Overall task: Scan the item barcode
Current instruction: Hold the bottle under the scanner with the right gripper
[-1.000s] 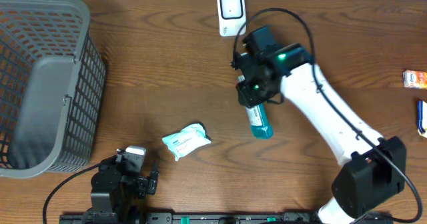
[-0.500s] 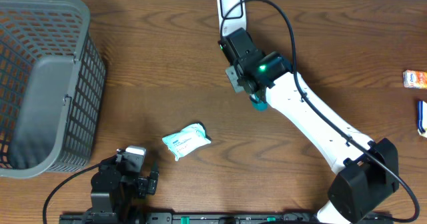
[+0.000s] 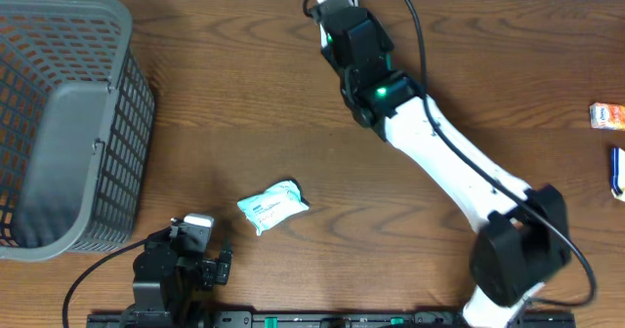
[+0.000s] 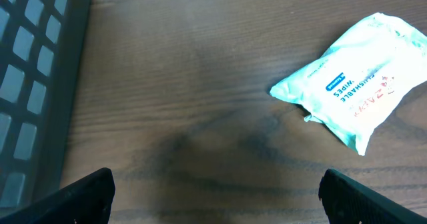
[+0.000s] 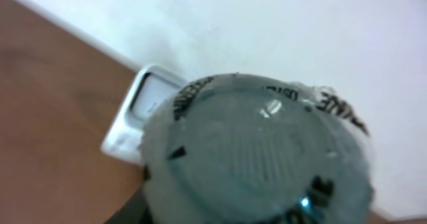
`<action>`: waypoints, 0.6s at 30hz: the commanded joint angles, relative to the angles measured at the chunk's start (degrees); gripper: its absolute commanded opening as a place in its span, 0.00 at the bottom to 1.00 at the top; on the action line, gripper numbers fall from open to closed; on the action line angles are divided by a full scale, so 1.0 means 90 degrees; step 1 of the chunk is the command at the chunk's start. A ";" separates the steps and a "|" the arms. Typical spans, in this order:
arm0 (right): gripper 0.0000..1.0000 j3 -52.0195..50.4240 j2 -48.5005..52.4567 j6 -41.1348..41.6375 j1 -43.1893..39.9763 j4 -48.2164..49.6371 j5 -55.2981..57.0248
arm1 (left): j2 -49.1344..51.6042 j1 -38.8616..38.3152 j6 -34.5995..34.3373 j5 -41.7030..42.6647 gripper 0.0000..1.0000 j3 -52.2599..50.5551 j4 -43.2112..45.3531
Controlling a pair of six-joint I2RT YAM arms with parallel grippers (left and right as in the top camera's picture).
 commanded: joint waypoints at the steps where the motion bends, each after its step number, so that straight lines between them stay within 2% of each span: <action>1: 0.01 0.0097 0.0554 -0.1532 -0.0027 0.1001 0.0891 | -0.0022 0.0022 -0.0012 0.0036 0.98 -0.0080 -0.0204; 9: 0.01 0.0325 0.2346 -0.4427 -0.0066 0.5180 0.1511 | -0.0022 0.0022 -0.0012 0.0036 0.98 -0.0080 -0.0204; 12: 0.01 0.0986 0.3240 -0.5156 -0.0068 0.5727 0.1350 | -0.0022 0.0022 -0.0012 0.0036 0.98 -0.0080 -0.0204; 18: 0.01 0.2599 0.4447 -0.5302 -0.0068 0.5714 0.1307 | -0.0022 0.0022 -0.0012 0.0036 0.98 -0.0080 -0.0204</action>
